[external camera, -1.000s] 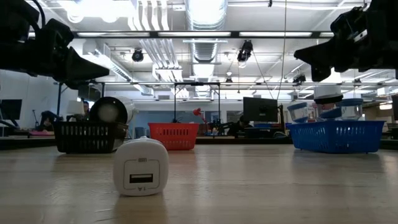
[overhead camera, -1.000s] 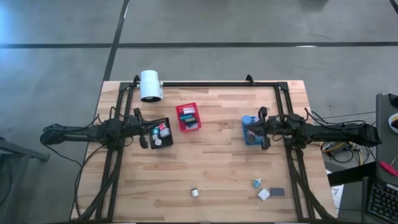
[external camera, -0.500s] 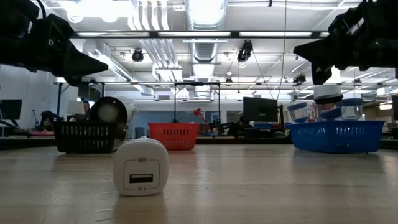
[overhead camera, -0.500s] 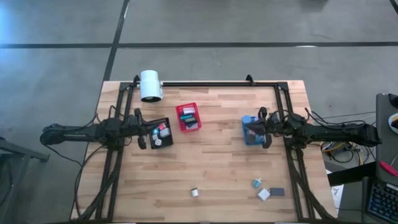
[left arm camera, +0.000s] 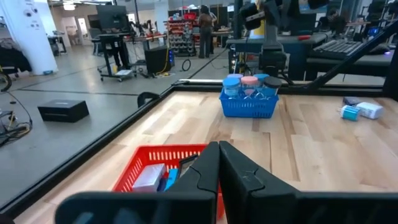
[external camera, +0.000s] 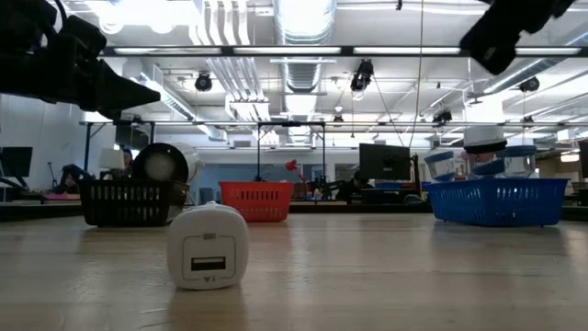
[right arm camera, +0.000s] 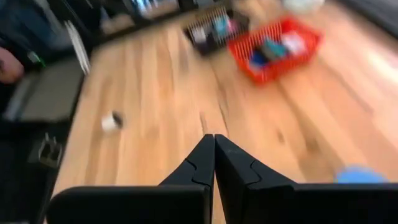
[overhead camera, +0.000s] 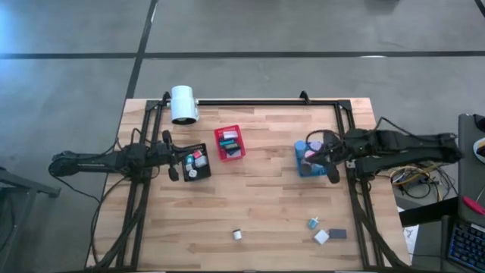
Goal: Pick & Place Office items
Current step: Put the purple digital clock into the red bin
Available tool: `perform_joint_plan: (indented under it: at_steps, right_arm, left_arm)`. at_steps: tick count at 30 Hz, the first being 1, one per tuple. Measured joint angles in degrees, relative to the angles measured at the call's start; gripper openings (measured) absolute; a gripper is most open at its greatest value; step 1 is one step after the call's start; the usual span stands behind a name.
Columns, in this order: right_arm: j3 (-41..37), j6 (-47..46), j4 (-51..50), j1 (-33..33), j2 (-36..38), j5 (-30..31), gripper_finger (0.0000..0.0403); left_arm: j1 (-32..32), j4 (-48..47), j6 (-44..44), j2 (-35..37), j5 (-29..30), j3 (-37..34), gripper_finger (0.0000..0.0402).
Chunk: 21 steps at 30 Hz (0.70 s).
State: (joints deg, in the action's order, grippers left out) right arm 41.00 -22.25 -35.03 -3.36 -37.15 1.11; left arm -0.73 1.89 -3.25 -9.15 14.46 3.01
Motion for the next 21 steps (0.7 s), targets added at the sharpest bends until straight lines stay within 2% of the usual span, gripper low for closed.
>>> perform_joint_plan:
  at_steps: [6,10,13,17,21]
  right_arm:
    - [12.2,-10.7,-19.2,-13.0,-8.1,8.7,0.0008]
    - [16.1,-19.9,-26.1,-20.7,-12.3,13.0,0.0008]
    - [17.0,-27.0,-27.9,-24.9,-14.7,11.6,0.0008]
    - [16.5,-36.1,-28.3,-29.7,-18.3,4.2,0.0008]
    - [15.8,-44.1,-28.3,-35.1,-23.1,0.8,0.0008]
  left_arm:
    - [0.0,0.0,1.1,0.0,0.1,0.0,0.0014]
    - [0.0,0.0,3.1,0.0,0.1,0.0,0.0013]
    - [0.0,0.0,3.8,0.0,0.1,0.0,0.0012]
    - [0.0,0.0,4.3,0.0,0.1,-0.1,0.0012]
    - [0.0,0.0,4.3,0.0,0.1,-0.3,0.0012]
